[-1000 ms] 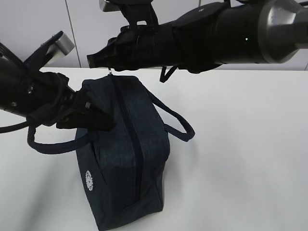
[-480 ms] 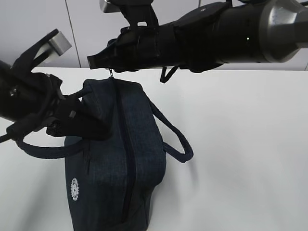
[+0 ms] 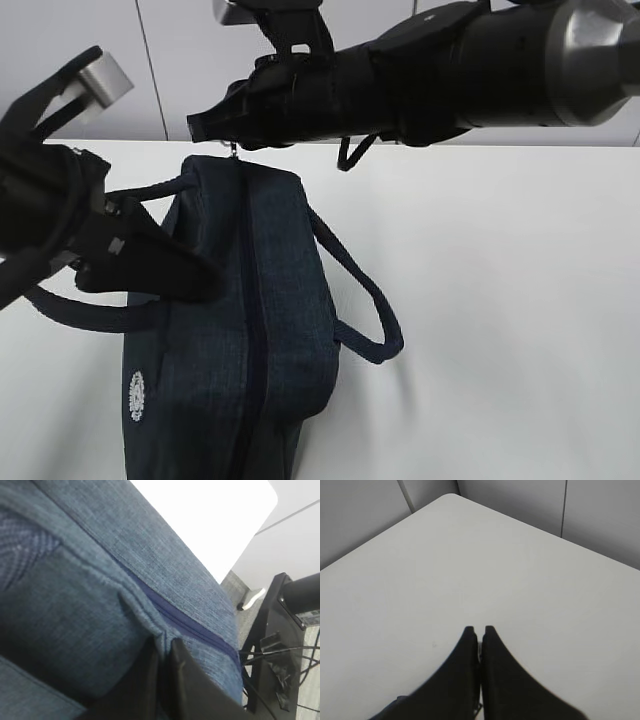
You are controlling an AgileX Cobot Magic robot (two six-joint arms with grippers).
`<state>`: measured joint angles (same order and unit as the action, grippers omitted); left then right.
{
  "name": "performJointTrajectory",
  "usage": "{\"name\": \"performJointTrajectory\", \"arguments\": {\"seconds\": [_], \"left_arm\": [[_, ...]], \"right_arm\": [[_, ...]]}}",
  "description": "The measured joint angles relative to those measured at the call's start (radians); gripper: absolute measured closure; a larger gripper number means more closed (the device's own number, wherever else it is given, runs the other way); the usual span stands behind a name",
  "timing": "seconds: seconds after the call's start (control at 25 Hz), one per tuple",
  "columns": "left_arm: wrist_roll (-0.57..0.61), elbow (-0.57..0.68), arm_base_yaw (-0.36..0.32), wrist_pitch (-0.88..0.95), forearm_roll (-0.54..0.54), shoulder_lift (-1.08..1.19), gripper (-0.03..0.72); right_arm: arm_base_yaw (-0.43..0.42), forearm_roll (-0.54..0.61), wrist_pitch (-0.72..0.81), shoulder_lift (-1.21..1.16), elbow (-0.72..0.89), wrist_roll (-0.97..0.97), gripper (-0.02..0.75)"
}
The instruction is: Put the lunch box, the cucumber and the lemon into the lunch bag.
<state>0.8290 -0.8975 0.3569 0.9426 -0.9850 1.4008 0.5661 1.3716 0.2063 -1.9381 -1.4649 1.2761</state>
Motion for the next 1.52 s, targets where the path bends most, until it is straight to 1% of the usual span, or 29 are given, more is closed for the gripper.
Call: {"name": "performJointTrajectory", "arguments": {"seconds": [0.64,1.52], "left_arm": [[-0.018,0.000,-0.002,0.102,0.024,-0.096,0.694],[-0.133,0.004,-0.004,0.120,0.058,-0.277,0.694]], "right_arm": [[-0.002,0.000,0.028,0.000,0.000,0.000,0.738],[0.000,0.008,0.066,0.004,-0.004,-0.006,0.738]]}}
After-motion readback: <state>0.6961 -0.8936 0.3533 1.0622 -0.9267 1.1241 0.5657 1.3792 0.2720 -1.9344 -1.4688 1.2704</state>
